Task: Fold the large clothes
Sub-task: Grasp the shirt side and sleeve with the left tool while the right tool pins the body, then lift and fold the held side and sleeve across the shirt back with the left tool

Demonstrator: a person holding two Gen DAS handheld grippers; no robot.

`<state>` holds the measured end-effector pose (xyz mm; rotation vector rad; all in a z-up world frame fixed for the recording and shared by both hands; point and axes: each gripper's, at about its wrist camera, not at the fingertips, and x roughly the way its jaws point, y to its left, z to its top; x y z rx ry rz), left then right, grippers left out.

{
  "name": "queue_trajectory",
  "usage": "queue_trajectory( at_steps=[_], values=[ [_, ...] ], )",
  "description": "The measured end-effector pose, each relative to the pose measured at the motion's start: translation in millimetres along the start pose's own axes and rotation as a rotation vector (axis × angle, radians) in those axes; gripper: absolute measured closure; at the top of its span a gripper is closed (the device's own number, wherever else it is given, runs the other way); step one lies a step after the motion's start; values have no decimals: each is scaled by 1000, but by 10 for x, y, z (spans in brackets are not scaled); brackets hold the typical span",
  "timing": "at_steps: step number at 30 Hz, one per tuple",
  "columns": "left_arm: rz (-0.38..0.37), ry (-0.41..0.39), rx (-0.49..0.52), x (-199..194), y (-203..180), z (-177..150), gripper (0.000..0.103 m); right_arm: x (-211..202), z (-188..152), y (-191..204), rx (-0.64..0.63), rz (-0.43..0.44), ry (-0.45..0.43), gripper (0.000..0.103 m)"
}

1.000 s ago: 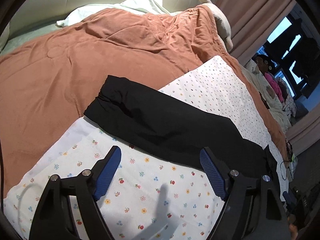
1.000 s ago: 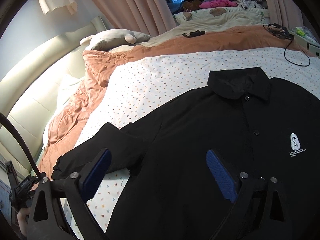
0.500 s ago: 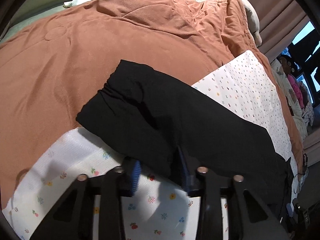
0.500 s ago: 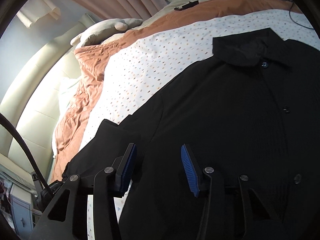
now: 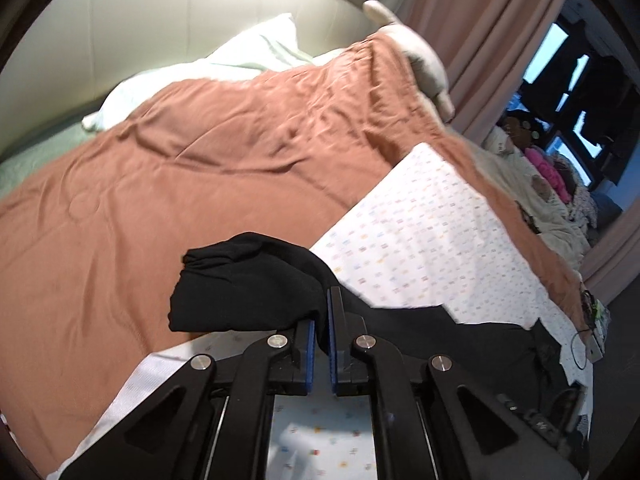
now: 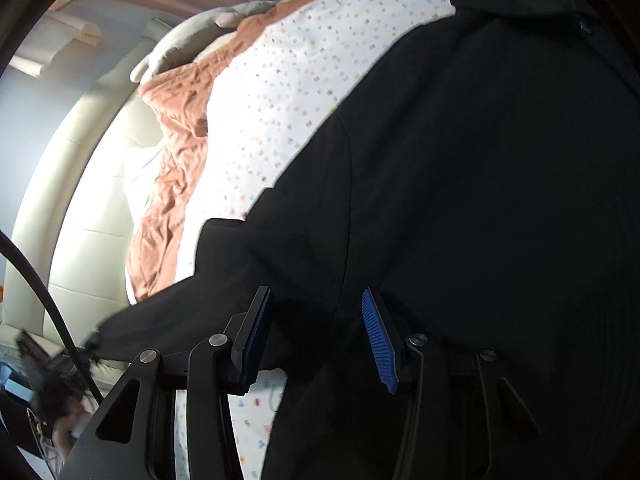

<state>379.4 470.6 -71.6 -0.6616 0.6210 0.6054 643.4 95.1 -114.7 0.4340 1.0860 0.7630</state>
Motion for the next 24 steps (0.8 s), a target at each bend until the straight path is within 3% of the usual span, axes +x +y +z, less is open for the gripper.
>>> queue_trajectory(
  at_steps=[3,10,11,12,14,24],
  values=[
    [-35,-34,40,-190,-279,126,96,-88,76,-28,27,38,9,59],
    [-152,-83,135,-599,-1033,302,96,-629,117,-6,38,87,-105,59],
    [-170,-88,146,-651,-1138,323,96,-720,105,-13,43,81,-120,53],
    [-193,-94,153,-712,-1251,346,96,-798,64,-31,49,77,-132,39],
    [-231,-99,167,-795,-1454,371,96,-990,36,-45,52,84,-172,27],
    [-405,-92,283,-1072,-2405,373,96,-1971,-244,-252,43,-14,-308,26]
  ],
)
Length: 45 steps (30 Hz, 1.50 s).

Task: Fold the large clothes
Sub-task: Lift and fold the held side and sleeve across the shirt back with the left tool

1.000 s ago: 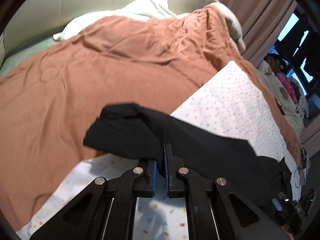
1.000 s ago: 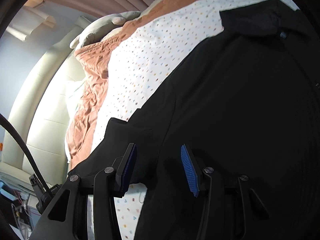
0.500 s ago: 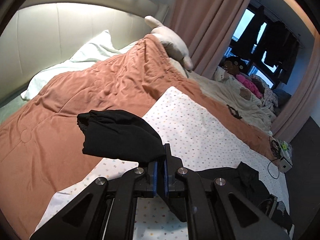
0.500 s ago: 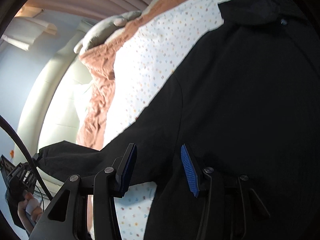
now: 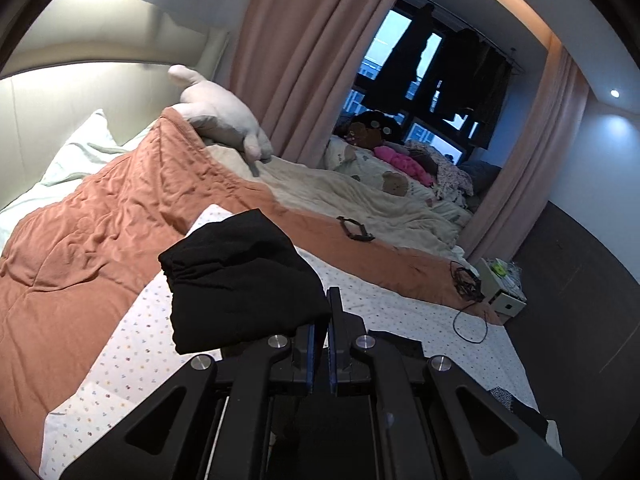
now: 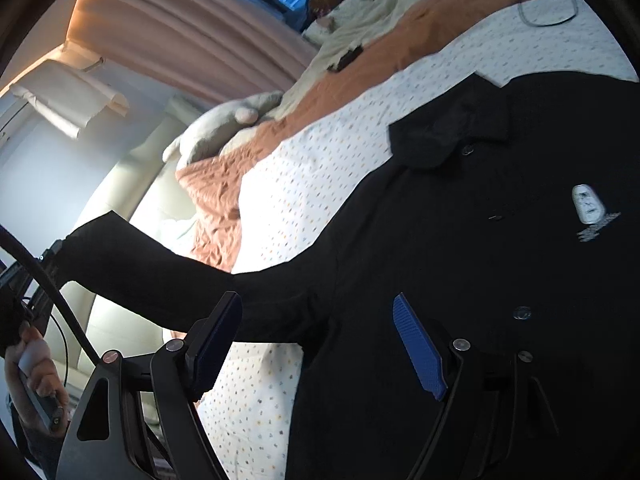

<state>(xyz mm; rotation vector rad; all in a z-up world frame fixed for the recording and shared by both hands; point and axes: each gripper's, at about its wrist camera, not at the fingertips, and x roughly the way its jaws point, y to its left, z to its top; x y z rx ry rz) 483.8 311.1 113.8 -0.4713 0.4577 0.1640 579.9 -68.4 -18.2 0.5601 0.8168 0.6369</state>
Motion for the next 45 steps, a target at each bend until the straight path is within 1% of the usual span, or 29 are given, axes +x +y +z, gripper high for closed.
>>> queue_trajectory(
  at_steps=[2,7,11,12,15,22,27,31,33,36,39,42,45],
  values=[
    [-27,9,18,53,-171,-3,96,-141,-60,-100,8,-42,-20,26],
    [-91,50,60,247,-609,-111,96,-436,-178,-327,56,-62,-17,26],
    [-139,82,109,396,-965,-204,96,-688,-144,-464,103,-54,-32,26],
    [-148,88,122,426,-1046,-229,96,-808,-121,-481,110,-47,-40,26],
    [-183,108,152,549,-1301,-319,96,-991,-112,-563,139,-41,-73,26],
    [-264,172,198,913,-1748,-629,96,-1104,-69,-834,235,-13,-112,26],
    [-315,234,204,1205,-1975,-909,96,-1220,5,-1045,285,-17,-157,26],
    [-372,286,193,1463,-2156,-1160,96,-1316,19,-1252,352,-38,-196,26],
    [-401,320,184,1601,-2206,-1310,96,-1325,14,-1313,376,-56,-211,26],
    [-430,396,174,1818,-2270,-1600,96,-1402,11,-1384,392,-97,-229,26],
    [-455,475,145,1977,-2226,-1843,96,-1407,19,-1412,400,-112,-234,26],
    [-442,514,116,2001,-2076,-1971,96,-1340,32,-1405,398,-126,-224,26],
    [-388,520,100,1916,-1909,-2051,96,-1305,42,-1402,400,-124,-203,26]
  ],
)
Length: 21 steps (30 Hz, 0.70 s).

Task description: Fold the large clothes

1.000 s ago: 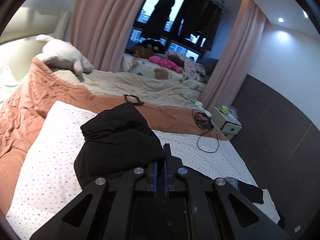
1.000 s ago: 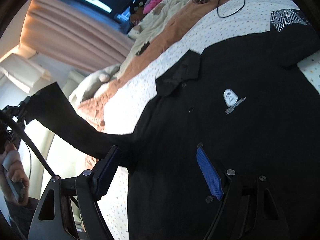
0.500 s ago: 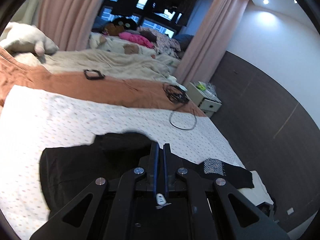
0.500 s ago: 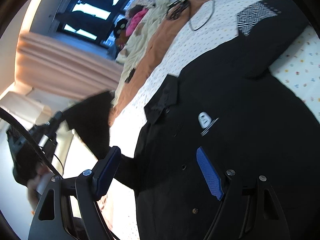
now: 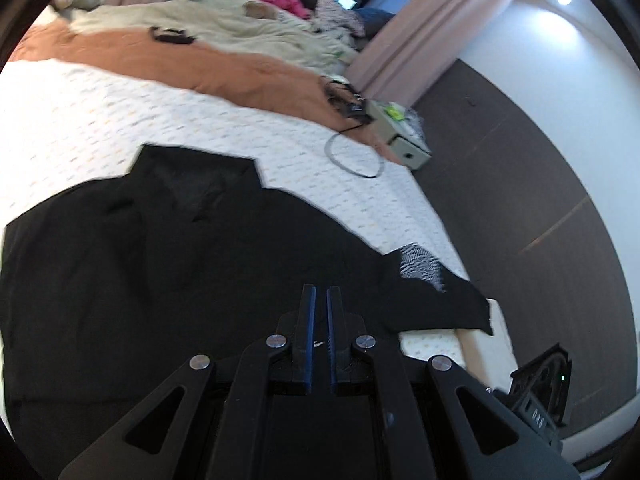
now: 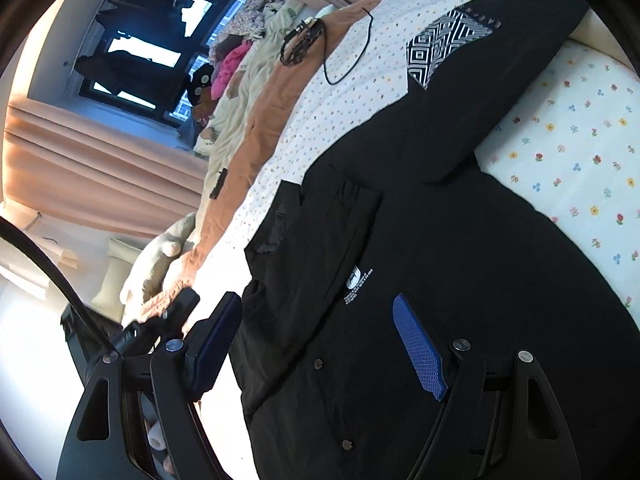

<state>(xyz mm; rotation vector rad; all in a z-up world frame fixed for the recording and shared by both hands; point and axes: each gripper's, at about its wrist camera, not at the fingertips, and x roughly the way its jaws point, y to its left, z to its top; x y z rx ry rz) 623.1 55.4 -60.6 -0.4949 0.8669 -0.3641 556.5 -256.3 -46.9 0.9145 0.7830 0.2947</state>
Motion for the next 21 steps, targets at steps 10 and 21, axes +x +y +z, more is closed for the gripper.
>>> queue_trajectory(
  at_steps=[10,21],
  values=[
    [163,-149,-118,-673,367,-488,14,163,168,-37,-5,53,24,26],
    [252,-314,-248,-1281,724,-903,14,95,224,-228,-9,84,-4,26]
  ],
)
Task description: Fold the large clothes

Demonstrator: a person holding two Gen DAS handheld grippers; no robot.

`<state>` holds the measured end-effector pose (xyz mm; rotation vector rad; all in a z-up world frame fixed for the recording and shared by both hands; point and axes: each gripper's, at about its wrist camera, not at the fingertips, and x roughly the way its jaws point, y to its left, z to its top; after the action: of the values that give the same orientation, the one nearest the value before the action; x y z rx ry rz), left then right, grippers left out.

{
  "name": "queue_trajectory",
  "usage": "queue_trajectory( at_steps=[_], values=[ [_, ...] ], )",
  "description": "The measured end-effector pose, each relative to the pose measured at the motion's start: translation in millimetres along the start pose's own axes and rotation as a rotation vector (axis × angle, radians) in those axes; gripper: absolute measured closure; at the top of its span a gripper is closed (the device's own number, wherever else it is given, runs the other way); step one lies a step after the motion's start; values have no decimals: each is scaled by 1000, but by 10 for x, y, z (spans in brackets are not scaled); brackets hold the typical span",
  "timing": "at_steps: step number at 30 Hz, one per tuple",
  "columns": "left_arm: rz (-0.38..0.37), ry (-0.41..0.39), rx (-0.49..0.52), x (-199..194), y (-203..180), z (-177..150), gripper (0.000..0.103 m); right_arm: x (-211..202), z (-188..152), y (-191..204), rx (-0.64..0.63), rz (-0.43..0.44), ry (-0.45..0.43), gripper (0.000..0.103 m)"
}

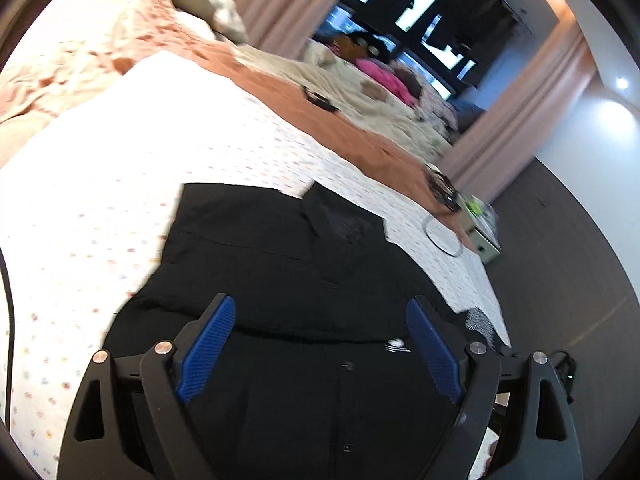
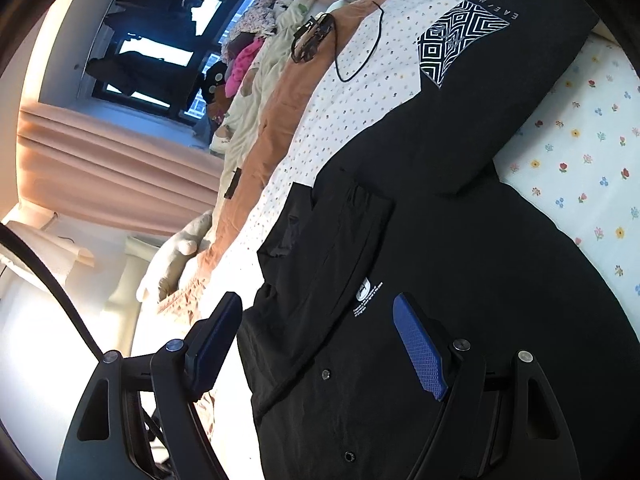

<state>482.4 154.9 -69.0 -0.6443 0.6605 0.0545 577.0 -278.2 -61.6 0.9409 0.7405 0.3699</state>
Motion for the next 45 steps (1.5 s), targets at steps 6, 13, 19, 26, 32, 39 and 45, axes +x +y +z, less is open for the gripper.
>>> queue_trajectory(
  at_steps=[6,13,19,26,32,39,45],
  values=[
    [39,2,-74,119,377,-88,14,182,22,1,-38,-16,2,26],
    [79,-6,-164,322,735,-80,17,562,100,7,-109,-85,-1,40],
    [117,22,-233,427,1102,-66,39,1023,148,27,-139,-153,59,54],
    [156,62,-255,573,1246,-120,54,1355,234,14,-128,-182,81,56],
    [192,75,-246,696,1262,-137,54,1521,317,-3,-142,-185,57,73],
    [231,88,-242,765,1321,-147,54,1347,172,-9,-162,-202,2,102],
    [261,104,-219,808,1316,-166,58,1008,-40,-5,-148,-209,-14,102]
  ],
)
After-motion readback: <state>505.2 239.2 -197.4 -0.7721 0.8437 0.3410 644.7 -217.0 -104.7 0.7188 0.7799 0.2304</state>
